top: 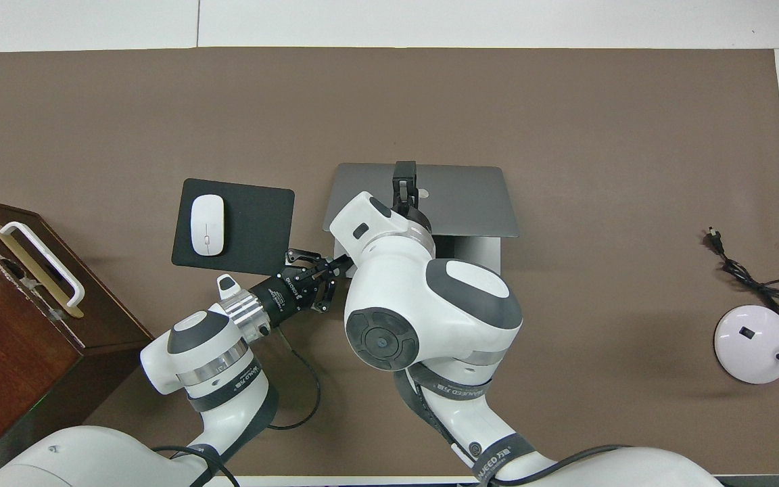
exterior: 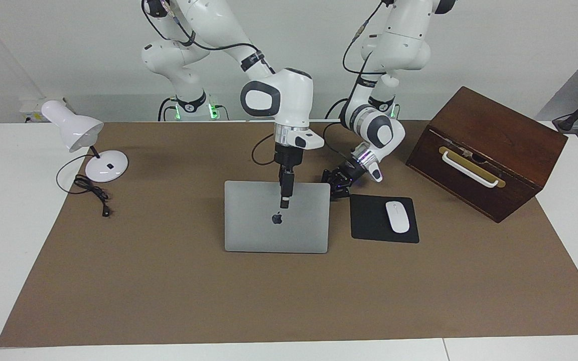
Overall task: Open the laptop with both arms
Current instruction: 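Lift the laptop lid's front edge upward with the right gripper, then push the lid farther open with the right gripper, away from the robot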
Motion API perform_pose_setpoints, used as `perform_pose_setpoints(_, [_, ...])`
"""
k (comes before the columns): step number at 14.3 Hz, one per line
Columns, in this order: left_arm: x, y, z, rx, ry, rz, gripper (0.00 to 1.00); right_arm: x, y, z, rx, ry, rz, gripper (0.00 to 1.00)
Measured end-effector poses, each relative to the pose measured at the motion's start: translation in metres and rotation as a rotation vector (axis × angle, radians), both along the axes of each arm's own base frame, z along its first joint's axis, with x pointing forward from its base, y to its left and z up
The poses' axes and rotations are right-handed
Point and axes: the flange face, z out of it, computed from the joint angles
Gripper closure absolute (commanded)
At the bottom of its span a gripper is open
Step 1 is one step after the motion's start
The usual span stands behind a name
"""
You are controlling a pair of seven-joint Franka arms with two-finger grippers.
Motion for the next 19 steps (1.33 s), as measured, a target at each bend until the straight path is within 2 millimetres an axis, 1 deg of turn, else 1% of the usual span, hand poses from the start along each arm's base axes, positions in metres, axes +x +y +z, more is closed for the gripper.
perform_pose_setpoints(8, [0.0,0.0,0.0,0.0,0.0,0.002,1.0,-0.001,0.002,0.003,0.006,-0.007,-0.001,0.0])
perform_pose_setpoints(19, [0.0,0.0,0.0,0.0,0.0,0.002,1.0,0.002,0.004,0.012,0.001,-0.082,-0.013,0.0])
